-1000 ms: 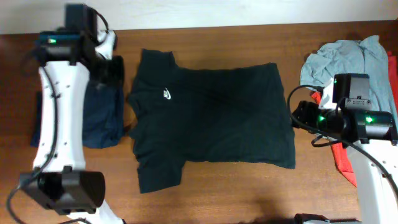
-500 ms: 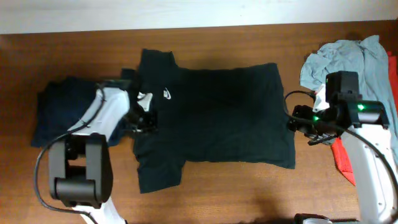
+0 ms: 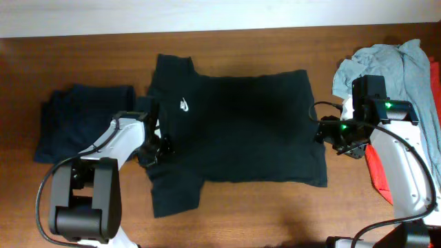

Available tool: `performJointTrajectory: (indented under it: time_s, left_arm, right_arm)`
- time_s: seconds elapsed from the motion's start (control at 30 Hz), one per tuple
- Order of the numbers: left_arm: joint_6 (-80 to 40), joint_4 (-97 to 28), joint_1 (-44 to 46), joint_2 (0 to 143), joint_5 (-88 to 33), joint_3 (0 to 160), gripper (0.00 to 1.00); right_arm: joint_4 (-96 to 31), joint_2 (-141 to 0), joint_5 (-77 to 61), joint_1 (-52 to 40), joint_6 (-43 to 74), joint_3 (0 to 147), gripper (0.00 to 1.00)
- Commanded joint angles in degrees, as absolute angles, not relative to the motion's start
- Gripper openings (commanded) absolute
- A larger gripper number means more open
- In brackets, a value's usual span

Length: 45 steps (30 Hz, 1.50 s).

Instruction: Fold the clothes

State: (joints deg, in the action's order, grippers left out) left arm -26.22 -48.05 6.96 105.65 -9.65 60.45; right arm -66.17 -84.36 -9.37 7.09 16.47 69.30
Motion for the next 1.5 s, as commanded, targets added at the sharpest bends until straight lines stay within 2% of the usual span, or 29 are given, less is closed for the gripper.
performJointTrajectory:
  time_s: [0.0,0.47,0.67,0.77,0.83,0.87,1.0,1.1,1.13,1.17,1.23,1.37,1.47]
  left_arm:
    - [-30.0,-52.5,4.8,109.4,-6.3,55.4,0.01]
    - [-25.1,-54.2,3.5,107.8,-4.5,55.9,0.01]
    - [-19.3,-54.6,3.5,102.8,-4.4,58.5,0.14]
    - [-16.6,-55.9,3.6,97.4,-4.4,59.7,0.25]
    - [-15.5,-57.4,3.6,92.4,-4.4,60.6,0.34]
    - [-15.0,-58.0,3.6,90.1,-4.4,60.9,0.35]
    - [-14.9,-60.6,3.6,80.2,-4.5,61.4,0.36]
    - [-14.9,-62.1,3.6,72.5,-5.8,61.4,0.28]
    - [-14.9,-62.5,3.6,69.9,-7.0,61.4,0.29]
    - [-14.9,-62.9,3.6,67.7,-7.9,61.4,0.44]
    - [-14.9,-64.6,3.6,63.7,-8.5,61.4,0.64]
    - [-20.8,-71.0,3.6,59.6,-7.1,60.5,0.65]
    - [-26.9,-73.1,3.6,59.0,-6.4,56.4,0.69]
  right_arm:
    - [-65.1,-84.7,-9.9,7.4,16.5,69.4,0.72]
    - [-64.9,-92.6,-9.9,7.4,16.5,67.6,0.78]
    - [-66.9,-95.7,-10.0,7.4,16.5,66.6,0.78]
    - [-67.2,-95.7,-10.2,7.4,16.4,66.6,0.78]
    - [-67.5,-95.6,-12.3,7.4,14.9,66.6,0.74]
    - [-67.6,-95.5,-13.3,7.4,14.1,66.6,0.73]
    - [-69.5,-92.7,-15.0,7.4,13.5,66.6,0.71]
    - [-72.2,-88.0,-15.0,7.4,13.5,66.6,0.72]
    - [-72.9,-86.3,-15.0,7.4,13.5,66.6,0.72]
    - [-73.8,-84.0,-15.0,7.4,13.5,66.6,0.73]
    - [-75.1,-79.5,-14.8,7.4,13.6,66.6,0.77]
    - [-76.8,-71.4,-14.8,7.4,14.0,66.6,0.84]
    - [-77.1,-68.6,-14.7,7.4,14.0,66.5,0.87]
